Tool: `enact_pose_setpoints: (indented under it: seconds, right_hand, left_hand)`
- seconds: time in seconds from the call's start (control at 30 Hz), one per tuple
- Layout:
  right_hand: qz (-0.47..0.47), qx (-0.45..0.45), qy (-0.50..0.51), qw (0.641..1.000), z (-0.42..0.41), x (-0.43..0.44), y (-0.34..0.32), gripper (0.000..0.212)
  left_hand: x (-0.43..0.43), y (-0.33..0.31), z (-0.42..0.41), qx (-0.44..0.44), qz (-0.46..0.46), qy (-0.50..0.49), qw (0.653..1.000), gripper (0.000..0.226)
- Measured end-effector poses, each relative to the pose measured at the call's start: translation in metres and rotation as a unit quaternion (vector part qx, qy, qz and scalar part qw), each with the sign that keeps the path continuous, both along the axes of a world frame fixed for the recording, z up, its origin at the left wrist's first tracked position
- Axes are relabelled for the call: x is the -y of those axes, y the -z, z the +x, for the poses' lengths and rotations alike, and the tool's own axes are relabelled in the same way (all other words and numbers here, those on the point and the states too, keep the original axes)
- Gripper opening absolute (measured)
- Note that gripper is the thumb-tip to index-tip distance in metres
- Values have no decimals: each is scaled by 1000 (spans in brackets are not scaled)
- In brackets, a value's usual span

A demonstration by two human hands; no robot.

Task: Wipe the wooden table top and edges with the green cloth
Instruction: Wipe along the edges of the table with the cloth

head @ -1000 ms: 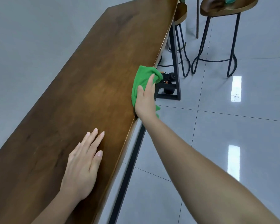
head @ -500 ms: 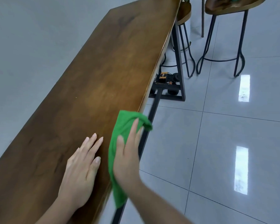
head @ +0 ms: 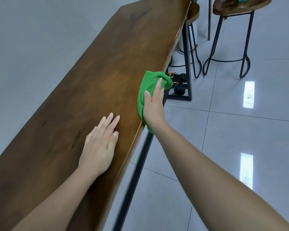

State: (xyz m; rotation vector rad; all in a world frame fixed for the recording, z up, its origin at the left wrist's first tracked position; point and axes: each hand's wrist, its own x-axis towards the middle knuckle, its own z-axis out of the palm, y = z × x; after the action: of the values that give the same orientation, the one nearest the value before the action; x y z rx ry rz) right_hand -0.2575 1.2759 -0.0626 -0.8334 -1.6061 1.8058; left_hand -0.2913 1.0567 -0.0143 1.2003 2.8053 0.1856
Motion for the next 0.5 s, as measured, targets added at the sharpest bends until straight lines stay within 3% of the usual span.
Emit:
enact_pose_setpoints:
  seconds: [0.23, 0.5]
  right_hand:
    - [19, 7, -17, 1000, 81, 178, 9, 70]
    - [-45, -22, -44, 998, 183, 395, 9, 66]
  left_hand:
    - [91, 6, 45, -6, 9, 29, 1000, 67]
    - [227, 8, 98, -8, 15, 50, 999, 60]
